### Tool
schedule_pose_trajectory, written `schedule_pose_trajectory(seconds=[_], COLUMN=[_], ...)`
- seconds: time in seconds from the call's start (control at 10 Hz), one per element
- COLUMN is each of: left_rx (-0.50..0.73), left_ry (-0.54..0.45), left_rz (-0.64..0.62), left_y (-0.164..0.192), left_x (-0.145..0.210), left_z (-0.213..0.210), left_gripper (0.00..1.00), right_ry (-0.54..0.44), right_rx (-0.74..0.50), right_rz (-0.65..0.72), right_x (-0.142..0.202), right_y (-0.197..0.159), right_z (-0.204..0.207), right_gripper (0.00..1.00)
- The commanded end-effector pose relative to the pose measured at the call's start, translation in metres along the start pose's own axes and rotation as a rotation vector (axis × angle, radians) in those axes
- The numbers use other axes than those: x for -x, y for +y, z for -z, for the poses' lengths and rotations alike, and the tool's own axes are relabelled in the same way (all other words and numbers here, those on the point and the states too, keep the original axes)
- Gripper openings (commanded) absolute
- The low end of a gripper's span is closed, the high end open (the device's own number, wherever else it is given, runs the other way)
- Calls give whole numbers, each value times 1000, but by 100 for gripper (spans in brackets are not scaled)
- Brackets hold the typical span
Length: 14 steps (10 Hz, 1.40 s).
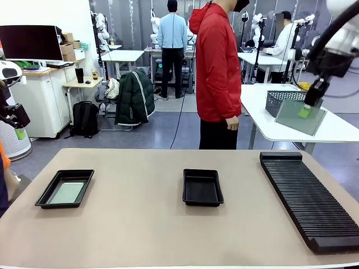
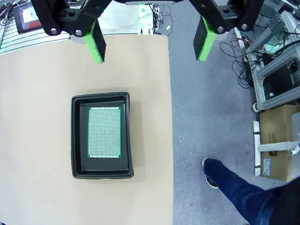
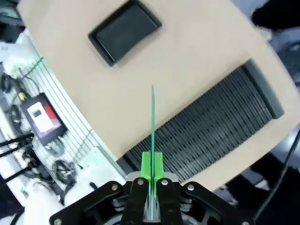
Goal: Inspect and transfer BCBs to ESD trays.
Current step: Pick up the Blank PCB from the PCB Rack and place it in the right ESD tray.
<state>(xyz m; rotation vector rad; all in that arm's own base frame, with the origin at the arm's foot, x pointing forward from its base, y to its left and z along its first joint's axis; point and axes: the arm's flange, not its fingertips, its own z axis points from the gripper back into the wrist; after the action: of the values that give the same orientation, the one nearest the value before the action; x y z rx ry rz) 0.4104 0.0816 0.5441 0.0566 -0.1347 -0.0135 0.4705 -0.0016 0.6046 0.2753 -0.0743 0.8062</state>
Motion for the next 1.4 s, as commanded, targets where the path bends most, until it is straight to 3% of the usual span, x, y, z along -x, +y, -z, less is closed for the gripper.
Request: schedule_pose_trajectory(seconds=[0.0,0.6,1.3], left_rx=[0,0,0], left_ry=[-4,-4,-4], left_rz=[-2,-2,-2], left_y=[-1,-1,-1], left_x=[1,1,1], left_z=[1,1,1], left_gripper=[100,100,100], right_ry=[-65,-270,-409], right_rx=[-51,-233,-453], right_rz=[122,337,578], right_x=[4,-10,-35], right_y=[-1,26,54], right_z=[34,142,271], right_gripper=[3,3,3])
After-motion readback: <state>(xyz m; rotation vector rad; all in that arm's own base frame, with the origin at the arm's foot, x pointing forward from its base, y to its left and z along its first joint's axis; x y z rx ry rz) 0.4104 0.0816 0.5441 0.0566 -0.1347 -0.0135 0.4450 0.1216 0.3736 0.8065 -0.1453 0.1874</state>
